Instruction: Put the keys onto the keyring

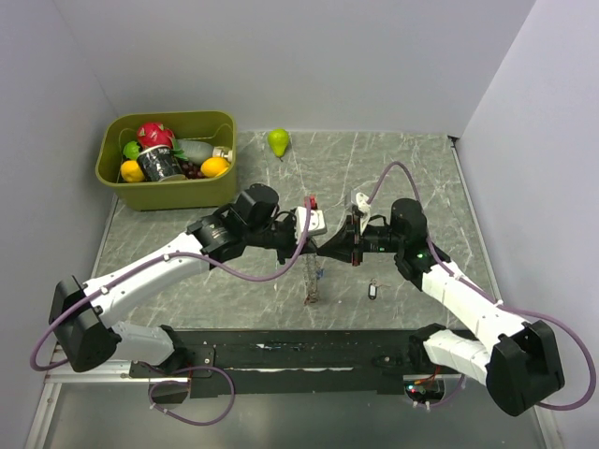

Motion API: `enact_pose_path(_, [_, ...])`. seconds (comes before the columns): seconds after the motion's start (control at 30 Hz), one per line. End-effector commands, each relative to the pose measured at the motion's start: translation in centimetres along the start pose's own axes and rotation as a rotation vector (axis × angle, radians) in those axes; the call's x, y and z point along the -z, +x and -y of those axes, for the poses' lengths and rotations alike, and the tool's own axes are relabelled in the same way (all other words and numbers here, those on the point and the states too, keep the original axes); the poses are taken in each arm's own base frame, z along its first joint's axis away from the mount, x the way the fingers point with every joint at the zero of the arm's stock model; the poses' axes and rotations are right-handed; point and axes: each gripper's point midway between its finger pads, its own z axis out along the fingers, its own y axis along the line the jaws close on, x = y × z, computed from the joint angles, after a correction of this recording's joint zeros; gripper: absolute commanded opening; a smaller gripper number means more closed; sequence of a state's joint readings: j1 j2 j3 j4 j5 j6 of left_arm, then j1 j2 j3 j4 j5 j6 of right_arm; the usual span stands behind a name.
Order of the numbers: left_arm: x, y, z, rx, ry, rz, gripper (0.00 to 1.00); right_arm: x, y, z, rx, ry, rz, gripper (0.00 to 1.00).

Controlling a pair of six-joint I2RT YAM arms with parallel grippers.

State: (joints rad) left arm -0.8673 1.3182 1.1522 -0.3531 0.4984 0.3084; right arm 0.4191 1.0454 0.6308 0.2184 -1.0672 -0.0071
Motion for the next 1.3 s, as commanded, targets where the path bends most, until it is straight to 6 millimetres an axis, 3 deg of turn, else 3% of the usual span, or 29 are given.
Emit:
enact_pose_path(0.0, [1.2, -4.3, 0.1, -0.064, -0.025, 0.165, 0.03, 0.0, -2.7, -0.1, 0.096, 0.013, 0.06, 0.0])
enact_pose_path(0.07, [1.6, -5.2, -0.3, -0.047, -0.061, 0.207, 0.11, 0.1, -2.9, 0.1, 0.074, 0.037, 0.075, 0.0])
enact_pose_path(0.1, [1.6, -5.1, -0.4, -0.032, -0.076, 0.211, 0.3, 0.1, -3.1, 0.1, 0.087, 0.043, 0.092, 0.0])
enact_pose_path(0.13, [2.0, -5.4, -0.6, -0.004, -0.096, 0.225, 0.36, 0.2, -3.2, 0.2, 0.072, 0.055, 0.103, 0.0])
enact_pose_path(0.3, [3.2, -5.5, -2.3, 0.078, -0.149, 0.286, 0.49, 0.3, -3.9, 0.2, 0.033, 0.085, 0.178, 0.0])
enact_pose_path(0.33, [3.8, -5.9, -1.9, 0.107, -0.126, 0.321, 0.5, 0.4, -4.6, 0.0, 0.054, 0.081, 0.209, 0.0])
enact_pose_path(0.37, [4.3, -5.1, -2.8, 0.136, -0.143, 0.333, 0.51, 0.5, -4.7, 0.1, 0.048, 0.099, 0.227, 0.0])
enact_pose_path(0.4, [5.0, -6.0, -3.2, 0.143, -0.142, 0.392, 0.52, 0.6, -4.8, 0.0, 0.028, 0.101, 0.244, 0.0])
enact_pose_path(0.43, [6.0, -6.4, -2.8, 0.169, -0.12, 0.432, 0.53, 0.8, -5.8, -0.3, 0.065, 0.099, 0.288, 0.0])
enact_pose_path(0.5, [6.8, -5.6, -2.6, 0.188, -0.076, 0.474, 0.55, 1.0, -5.8, -0.5, 0.03, 0.104, 0.323, 0.0])
enact_pose_path(0.53, [8.1, -6.7, -2.9, 0.18, -0.076, 0.544, 0.55, 1.2, -6.2, -0.6, 0.036, 0.106, 0.345, 0.0])
enact_pose_path(0.57, [8.0, -5.9, -2.0, 0.185, -0.022, 0.547, 0.54, 1.4, -6.7, -1.1, 0.042, 0.096, 0.381, 0.0])
enact_pose_path(0.63, [9.1, -6.8, -1.6, 0.164, 0.008, 0.613, 0.55, 1.6, -7.3, -1.5, 0.053, 0.085, 0.418, 0.0])
enact_pose_path(0.9, [8.6, -6.1, 0.9, 0.162, 0.183, 0.663, 0.51, 2.3, -9.6, -3.6, 0.096, -0.012, 0.543, 0.0])
enact_pose_path(1.27, [8.0, -6.4, 1.5, 0.163, 0.295, 0.728, 0.46, 2.7, -10.9, -4.9, 0.096, -0.074, 0.599, 0.0])
